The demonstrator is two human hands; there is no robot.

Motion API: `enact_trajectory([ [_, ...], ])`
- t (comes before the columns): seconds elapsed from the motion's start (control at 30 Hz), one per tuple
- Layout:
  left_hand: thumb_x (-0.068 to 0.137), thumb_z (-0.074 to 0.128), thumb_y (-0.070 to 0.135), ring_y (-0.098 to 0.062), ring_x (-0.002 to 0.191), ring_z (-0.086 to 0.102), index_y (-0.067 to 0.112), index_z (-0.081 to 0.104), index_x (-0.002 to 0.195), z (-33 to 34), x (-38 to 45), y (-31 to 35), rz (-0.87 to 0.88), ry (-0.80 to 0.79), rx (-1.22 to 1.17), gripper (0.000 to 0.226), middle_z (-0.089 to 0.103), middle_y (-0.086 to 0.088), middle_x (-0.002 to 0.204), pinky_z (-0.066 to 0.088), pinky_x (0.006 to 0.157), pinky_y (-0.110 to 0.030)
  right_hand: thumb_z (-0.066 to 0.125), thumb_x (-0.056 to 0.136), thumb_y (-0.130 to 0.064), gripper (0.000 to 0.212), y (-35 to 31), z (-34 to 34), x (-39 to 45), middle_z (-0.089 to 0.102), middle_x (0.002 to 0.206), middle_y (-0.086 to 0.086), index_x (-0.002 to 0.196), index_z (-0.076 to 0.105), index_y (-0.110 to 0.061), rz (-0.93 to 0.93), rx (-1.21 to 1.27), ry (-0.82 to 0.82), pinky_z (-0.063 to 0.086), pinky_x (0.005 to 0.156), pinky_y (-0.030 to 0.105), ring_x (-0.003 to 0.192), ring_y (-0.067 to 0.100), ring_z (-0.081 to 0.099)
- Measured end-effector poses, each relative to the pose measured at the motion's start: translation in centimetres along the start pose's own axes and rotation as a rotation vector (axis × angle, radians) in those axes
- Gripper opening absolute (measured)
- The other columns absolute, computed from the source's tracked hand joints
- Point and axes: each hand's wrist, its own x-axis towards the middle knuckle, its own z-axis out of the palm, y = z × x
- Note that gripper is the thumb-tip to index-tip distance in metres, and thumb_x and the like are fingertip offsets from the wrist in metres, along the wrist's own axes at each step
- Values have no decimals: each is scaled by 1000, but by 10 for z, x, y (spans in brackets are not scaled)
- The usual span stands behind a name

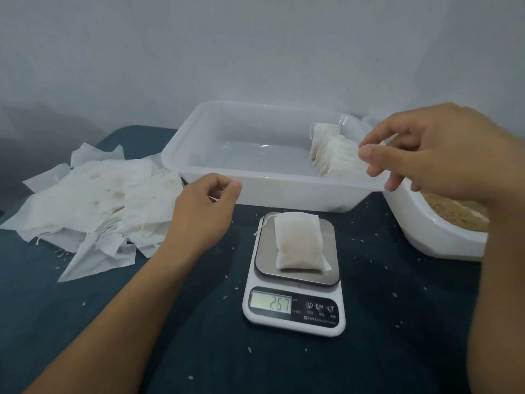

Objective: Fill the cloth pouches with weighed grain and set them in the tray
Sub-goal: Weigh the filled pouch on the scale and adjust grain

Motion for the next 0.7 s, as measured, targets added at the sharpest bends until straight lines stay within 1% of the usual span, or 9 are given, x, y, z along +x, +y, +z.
enact_trajectory([
  [0.07, 96, 65, 43, 4, 59, 56, 31, 70, 83, 3, 0, -3, -13, -9, 8, 19, 62, 27, 66, 40, 61, -20, 67, 92, -46, 14, 4, 1, 2, 76, 78, -20, 92, 73, -33, 39, -33, -66, 51, 59, 25, 63, 1, 73],
  [0.17, 95, 65, 43, 4, 60, 58, 32, 70, 80, 7, -2, -4, -3, -34, 27, 19, 63, 24, 67, 39, 52, -8, 67, 93, -44, 13, 11, 11, 8, 77, 77, -19, 91, 73, -32, 76, -98, -215, 50, 56, 22, 63, 3, 73],
  [0.2, 95, 66, 42, 4, 60, 59, 32, 70, 80, 8, -3, -4, -1, -44, 28, 18, 64, 23, 68, 41, 50, -7, 68, 93, -43, 13, 13, 15, 11, 77, 76, -19, 90, 73, -31, 86, -111, -258, 49, 55, 20, 63, 3, 73],
  [0.3, 95, 66, 42, 3, 59, 61, 36, 70, 80, 10, -5, -4, -1, -80, 24, 16, 65, 22, 71, 41, 43, -8, 71, 91, -43, 11, 17, 26, 18, 77, 78, -19, 92, 74, -32, 110, -139, -364, 50, 53, 18, 65, 3, 74],
  [0.37, 95, 66, 42, 3, 58, 60, 37, 69, 81, 11, -7, -4, 0, -109, 25, 15, 64, 23, 71, 43, 43, -10, 72, 90, -46, 11, 19, 34, 21, 76, 79, -22, 95, 74, -35, 112, -166, -412, 50, 50, 14, 66, 2, 74],
  [0.5, 96, 64, 44, 6, 70, 59, 37, 68, 85, 12, -9, -2, 12, -162, 85, 14, 63, 29, 76, 52, 70, -25, 66, 93, -55, 16, 20, 54, 21, 73, 76, -27, 103, 67, -42, 132, -272, -455, 51, 51, 15, 60, 2, 72],
  [0.6, 96, 63, 46, 7, 73, 60, 38, 67, 85, 11, -11, 1, 14, -173, 95, 14, 65, 21, 75, 48, 68, -23, 59, 94, -63, 26, 26, 69, 14, 72, 74, -25, 104, 68, -41, 139, -330, -431, 47, 54, 17, 60, -1, 69],
  [0.67, 96, 63, 45, 11, 76, 59, 38, 67, 85, 11, -13, 2, 24, -183, 106, 13, 66, 21, 76, 44, 64, -18, 56, 93, -67, 35, 33, 80, 9, 72, 76, -14, 109, 70, -39, 144, -348, -361, 47, 61, 21, 68, 1, 67],
  [0.7, 96, 63, 44, 12, 78, 59, 38, 67, 85, 11, -14, 3, 28, -192, 103, 13, 66, 21, 76, 43, 64, -18, 55, 94, -67, 39, 35, 87, 7, 71, 80, -13, 114, 69, -37, 148, -342, -336, 48, 65, 22, 73, 2, 65],
])
